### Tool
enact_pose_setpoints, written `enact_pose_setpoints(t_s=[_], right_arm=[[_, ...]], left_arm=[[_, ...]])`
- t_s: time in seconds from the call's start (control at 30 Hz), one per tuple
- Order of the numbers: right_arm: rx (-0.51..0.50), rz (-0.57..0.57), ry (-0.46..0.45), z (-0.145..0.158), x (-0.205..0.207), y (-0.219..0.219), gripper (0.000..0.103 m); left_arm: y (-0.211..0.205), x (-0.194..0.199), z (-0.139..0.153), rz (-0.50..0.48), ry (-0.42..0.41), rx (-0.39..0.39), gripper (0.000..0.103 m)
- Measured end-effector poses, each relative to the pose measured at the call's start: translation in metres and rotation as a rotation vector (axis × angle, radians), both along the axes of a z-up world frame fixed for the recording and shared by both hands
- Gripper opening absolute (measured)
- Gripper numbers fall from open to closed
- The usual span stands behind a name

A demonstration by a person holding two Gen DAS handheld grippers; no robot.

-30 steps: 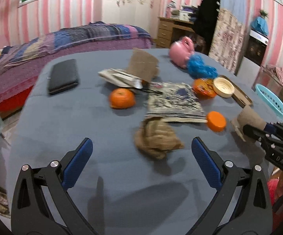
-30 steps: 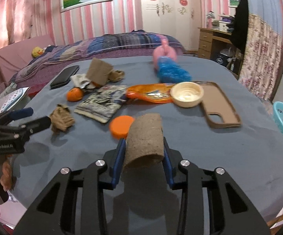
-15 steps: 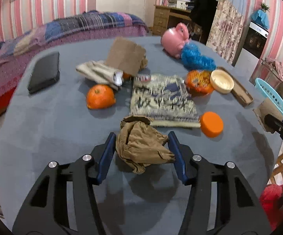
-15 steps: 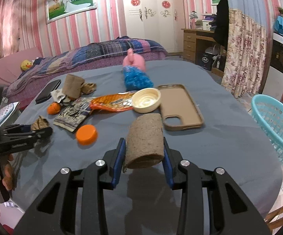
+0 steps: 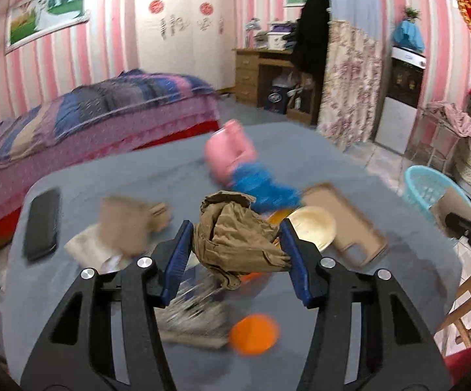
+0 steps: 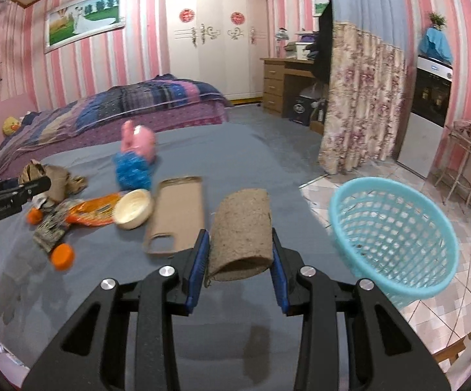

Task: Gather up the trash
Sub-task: 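Grasp the tan crumpled cloth with the left tool, then carry the cloth to the blue basket and open the left tool while the right tool drops the tube in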

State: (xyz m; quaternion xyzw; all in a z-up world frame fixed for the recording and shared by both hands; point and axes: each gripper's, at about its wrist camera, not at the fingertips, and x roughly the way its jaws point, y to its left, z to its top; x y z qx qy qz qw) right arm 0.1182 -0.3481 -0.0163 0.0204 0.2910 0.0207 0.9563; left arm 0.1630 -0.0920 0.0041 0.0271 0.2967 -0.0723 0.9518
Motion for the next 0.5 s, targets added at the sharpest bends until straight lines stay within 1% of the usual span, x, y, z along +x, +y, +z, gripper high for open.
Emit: enact_pose_setpoints(t_s=[0.1, 0.2, 0.23, 0.3, 0.5], right_arm=[[0.005, -0.027, -0.004, 0.005, 0.007, -0.02, 0.036], [0.024, -0.039, -0.01, 0.011, 0.012, -0.04, 0.036], [0.028, -0.049, -0.014, 0.014, 0.015, -0.05, 0.036], [0.028, -0.065, -0.016, 0.015, 0.019, -0.062, 0.036], [0.065, -0.133, -0.003, 0.018, 0.034, -0.115, 0.036]], left_arm=[[-0.034, 0.013, 0.006, -0.052, -0.002, -0.014, 0.053], [-0.07, 0.024, 0.014, -0.099, -0.019, -0.014, 0.053], [-0.076, 0.026, 0.015, -0.108, -0.023, -0.016, 0.053], [-0.098, 0.032, 0.02, -0.136, -0.032, -0.029, 0.053], [-0.151, 0.046, 0.017, -0.197, -0.029, -0.042, 0.053]])
